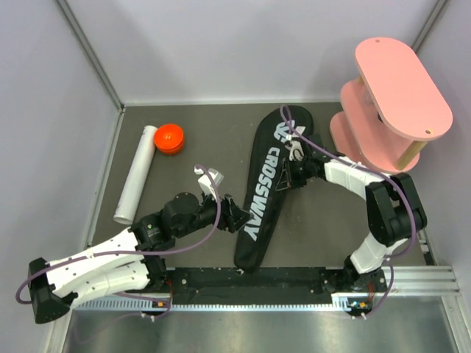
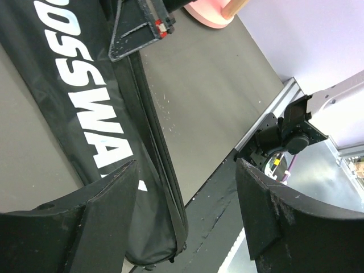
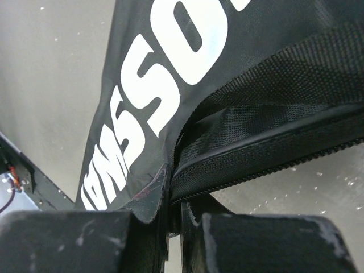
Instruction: Pack up the badminton gear
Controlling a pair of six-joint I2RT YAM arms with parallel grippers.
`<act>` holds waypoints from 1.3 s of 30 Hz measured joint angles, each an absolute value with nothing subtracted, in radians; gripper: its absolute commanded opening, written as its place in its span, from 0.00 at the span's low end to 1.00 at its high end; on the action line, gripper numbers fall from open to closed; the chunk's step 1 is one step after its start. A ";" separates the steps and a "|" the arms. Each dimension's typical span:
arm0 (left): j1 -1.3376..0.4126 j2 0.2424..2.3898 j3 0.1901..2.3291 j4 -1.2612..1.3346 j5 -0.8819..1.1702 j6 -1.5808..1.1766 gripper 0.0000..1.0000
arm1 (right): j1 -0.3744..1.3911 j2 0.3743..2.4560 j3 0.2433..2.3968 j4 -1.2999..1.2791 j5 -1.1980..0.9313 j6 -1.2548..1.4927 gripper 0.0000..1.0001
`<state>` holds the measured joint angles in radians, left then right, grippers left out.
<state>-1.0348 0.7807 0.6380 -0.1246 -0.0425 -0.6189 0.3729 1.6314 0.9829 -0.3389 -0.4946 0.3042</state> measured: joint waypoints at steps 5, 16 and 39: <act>-1.035 0.781 0.636 -0.099 -0.030 -0.635 0.73 | 0.413 1.727 1.097 -0.411 -0.442 0.245 0.00; -1.035 0.767 0.617 -0.063 0.004 -0.665 0.72 | 0.434 1.659 1.063 -0.458 -0.091 0.257 0.32; -1.035 0.617 0.689 -0.144 -0.189 -0.503 0.71 | 0.604 0.535 0.894 -0.344 0.155 0.218 0.48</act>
<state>-1.0348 0.6167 0.6888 -0.1440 -0.1890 -0.5034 0.6037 0.5354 0.8936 -0.3443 0.1547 0.2180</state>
